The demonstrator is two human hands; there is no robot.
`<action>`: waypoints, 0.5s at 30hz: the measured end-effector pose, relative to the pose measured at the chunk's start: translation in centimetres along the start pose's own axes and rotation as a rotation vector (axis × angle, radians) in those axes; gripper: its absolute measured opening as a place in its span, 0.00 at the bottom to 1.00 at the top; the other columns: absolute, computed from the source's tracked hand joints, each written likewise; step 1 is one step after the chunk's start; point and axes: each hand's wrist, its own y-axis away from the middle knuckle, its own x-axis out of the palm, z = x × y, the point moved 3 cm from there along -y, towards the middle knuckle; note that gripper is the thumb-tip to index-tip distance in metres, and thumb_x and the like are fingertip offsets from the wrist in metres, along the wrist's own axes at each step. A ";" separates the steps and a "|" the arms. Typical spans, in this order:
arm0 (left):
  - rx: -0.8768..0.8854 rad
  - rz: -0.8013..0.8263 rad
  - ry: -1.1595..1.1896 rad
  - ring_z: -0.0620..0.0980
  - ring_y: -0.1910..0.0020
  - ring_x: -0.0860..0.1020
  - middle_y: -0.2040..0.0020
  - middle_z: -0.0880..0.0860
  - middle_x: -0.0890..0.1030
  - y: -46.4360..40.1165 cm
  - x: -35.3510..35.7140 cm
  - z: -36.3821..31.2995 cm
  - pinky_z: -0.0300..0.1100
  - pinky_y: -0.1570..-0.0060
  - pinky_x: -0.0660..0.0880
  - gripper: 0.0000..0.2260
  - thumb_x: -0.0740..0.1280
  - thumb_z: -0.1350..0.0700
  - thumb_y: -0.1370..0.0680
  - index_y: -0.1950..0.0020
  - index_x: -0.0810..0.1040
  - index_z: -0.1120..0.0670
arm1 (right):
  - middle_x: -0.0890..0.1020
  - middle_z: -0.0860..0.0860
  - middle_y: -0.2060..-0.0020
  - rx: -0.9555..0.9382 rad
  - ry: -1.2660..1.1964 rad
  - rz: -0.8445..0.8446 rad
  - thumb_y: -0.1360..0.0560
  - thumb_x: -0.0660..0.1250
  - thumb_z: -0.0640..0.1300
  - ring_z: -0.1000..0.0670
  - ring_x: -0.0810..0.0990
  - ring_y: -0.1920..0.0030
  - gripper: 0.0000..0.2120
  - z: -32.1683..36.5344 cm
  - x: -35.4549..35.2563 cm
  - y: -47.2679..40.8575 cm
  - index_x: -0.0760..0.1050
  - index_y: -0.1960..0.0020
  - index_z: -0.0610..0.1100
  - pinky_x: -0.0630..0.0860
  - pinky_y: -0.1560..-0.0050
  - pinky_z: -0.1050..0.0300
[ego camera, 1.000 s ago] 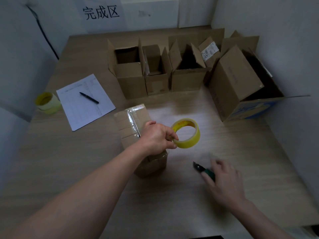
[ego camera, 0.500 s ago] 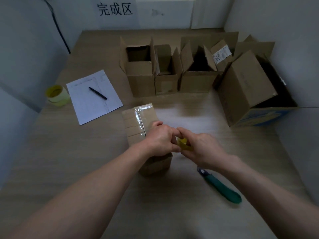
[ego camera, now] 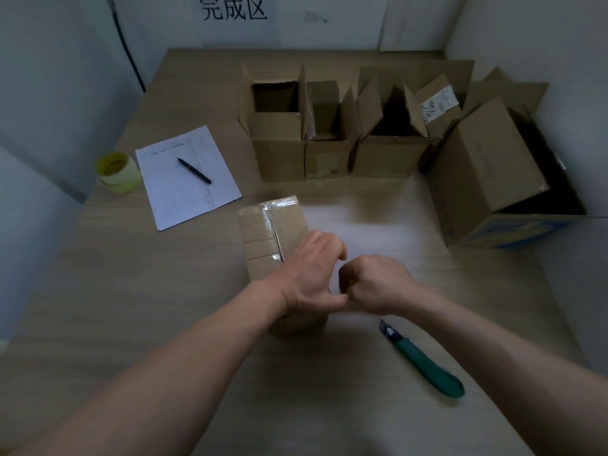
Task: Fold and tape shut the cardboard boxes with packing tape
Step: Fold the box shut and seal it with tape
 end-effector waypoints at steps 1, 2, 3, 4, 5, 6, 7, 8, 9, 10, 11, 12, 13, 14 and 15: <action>0.020 0.013 -0.045 0.50 0.54 0.65 0.54 0.51 0.69 0.0 0.1 -0.1 0.41 0.54 0.60 0.21 0.74 0.49 0.35 0.50 0.70 0.56 | 0.78 0.57 0.65 0.034 -0.005 -0.015 0.25 0.67 0.49 0.57 0.76 0.64 0.07 0.1 0.1 -0.2 0.74 0.62 0.55 0.72 0.66 0.58; 0.036 0.022 -0.088 0.52 0.54 0.66 0.54 0.53 0.70 0.0 0.1 -0.2 0.43 0.52 0.62 0.21 0.74 0.50 0.36 0.50 0.71 0.57 | 0.77 0.57 0.67 0.035 0.063 -0.074 0.26 0.67 0.48 0.56 0.74 0.66 0.06 0.2 -0.1 -0.2 0.75 0.61 0.53 0.69 0.68 0.58; 0.046 0.033 -0.126 0.54 0.53 0.67 0.53 0.55 0.72 0.0 0.0 -0.1 0.45 0.51 0.64 0.20 0.73 0.51 0.36 0.50 0.72 0.58 | 0.75 0.56 0.69 0.000 0.191 -0.174 0.27 0.66 0.47 0.54 0.73 0.68 0.04 0.2 -0.3 -0.2 0.76 0.60 0.52 0.67 0.69 0.58; 0.053 0.047 -0.155 0.54 0.52 0.68 0.52 0.56 0.72 0.2 0.0 -0.2 0.46 0.49 0.64 0.21 0.73 0.51 0.36 0.49 0.72 0.58 | 0.76 0.55 0.68 -0.042 0.313 -0.271 0.28 0.65 0.46 0.52 0.74 0.69 0.03 -0.2 -0.6 0.0 0.78 0.58 0.51 0.65 0.69 0.58; 0.055 0.063 -0.181 0.55 0.52 0.68 0.52 0.56 0.73 0.3 0.1 -0.2 0.47 0.47 0.64 0.22 0.72 0.50 0.36 0.48 0.72 0.58 | 0.78 0.53 0.66 -0.062 0.386 -0.348 0.29 0.65 0.45 0.49 0.77 0.67 0.06 -0.8 -0.7 0.2 0.79 0.56 0.50 0.65 0.68 0.57; 0.045 0.074 -0.215 0.55 0.51 0.68 0.51 0.56 0.73 0.3 0.2 -0.2 0.47 0.45 0.64 0.22 0.71 0.49 0.36 0.46 0.72 0.57 | 0.80 0.52 0.64 -0.059 0.419 -0.396 0.30 0.64 0.45 0.47 0.80 0.64 0.07 -1.7 -1.0 0.2 0.80 0.56 0.49 0.66 0.68 0.57; 0.014 0.090 -0.250 0.54 0.51 0.68 0.50 0.55 0.73 0.3 0.5 -0.3 0.48 0.43 0.64 0.23 0.70 0.49 0.36 0.46 0.71 0.56 | 0.80 0.51 0.63 -0.046 0.413 -0.438 0.30 0.64 0.45 0.45 0.81 0.63 0.07 -2.6 -1.2 0.3 0.80 0.57 0.48 0.66 0.67 0.57; -0.036 0.107 -0.279 0.54 0.50 0.68 0.50 0.54 0.73 0.1 0.8 -0.5 0.49 0.40 0.63 0.22 0.69 0.49 0.36 0.45 0.70 0.55 | 0.81 0.50 0.63 -0.025 0.381 -0.478 0.30 0.65 0.45 0.44 0.80 0.63 0.06 -3.5 -1.3 0.5 0.80 0.58 0.47 0.66 0.68 0.57; -0.102 0.118 -0.291 0.54 0.50 0.69 0.51 0.53 0.73 -0.2 1.1 -0.7 0.48 0.39 0.63 0.20 0.67 0.50 0.36 0.46 0.69 0.53 | 0.80 0.50 0.64 -0.002 0.325 -0.518 0.31 0.66 0.45 0.43 0.79 0.65 0.05 -4.2 -1.5 0.8 0.80 0.60 0.46 0.66 0.69 0.58; -0.171 0.119 -0.285 0.55 0.51 0.69 0.51 0.52 0.73 -0.6 1.5 -1.0 0.48 0.39 0.63 0.19 0.66 0.53 0.36 0.47 0.68 0.52 | 0.80 0.50 0.65 0.012 0.256 -0.576 0.31 0.67 0.45 0.42 0.78 0.67 0.03 -4.7 -1.6 1.1 0.79 0.62 0.46 0.65 0.70 0.58; -0.228 0.115 -0.269 0.55 0.51 0.69 0.51 0.52 0.73 -0.9 1.7 -1.2 0.47 0.41 0.62 0.18 0.65 0.56 0.36 0.48 0.68 0.52 | 0.79 0.49 0.67 0.026 0.173 -0.638 0.32 0.68 0.44 0.42 0.77 0.68 0.03 -5.0 -1.5 1.4 0.78 0.64 0.46 0.63 0.71 0.59; -0.262 0.102 -0.252 0.55 0.51 0.69 0.51 0.52 0.73 -1.2 1.8 -1.3 0.46 0.43 0.61 0.17 0.64 0.58 0.37 0.49 0.68 0.52 | 0.78 0.49 0.68 0.054 0.061 -0.687 0.33 0.69 0.43 0.42 0.77 0.69 0.04 -5.0 -1.4 1.8 0.77 0.66 0.46 0.63 0.72 0.59; -0.279 0.078 -0.228 0.55 0.51 0.69 0.51 0.52 0.74 -1.2 1.8 -1.3 0.45 0.45 0.60 0.17 0.64 0.60 0.37 0.49 0.69 0.52 | 0.79 0.49 0.69 0.106 -0.086 -0.714 0.33 0.70 0.43 0.42 0.77 0.68 0.04 -4.9 -1.3 2.2 0.77 0.66 0.46 0.65 0.71 0.57; -0.286 0.035 -0.174 0.55 0.51 0.70 0.52 0.52 0.75 -1.1 1.6 -1.1 0.44 0.48 0.60 0.17 0.64 0.63 0.36 0.50 0.69 0.52 | 0.79 0.50 0.70 0.171 -0.271 -0.728 0.33 0.70 0.42 0.44 0.76 0.67 0.04 -4.8 -1.0 2.4 0.77 0.66 0.46 0.68 0.70 0.55; -0.299 -0.030 -0.065 0.56 0.51 0.71 0.52 0.53 0.76 -0.8 1.3 -0.9 0.43 0.50 0.61 0.16 0.63 0.66 0.36 0.51 0.71 0.53 | 0.78 0.51 0.71 0.226 -0.483 -0.736 0.32 0.70 0.41 0.45 0.76 0.67 0.05 -4.5 -0.6 2.6 0.76 0.66 0.46 0.71 0.68 0.53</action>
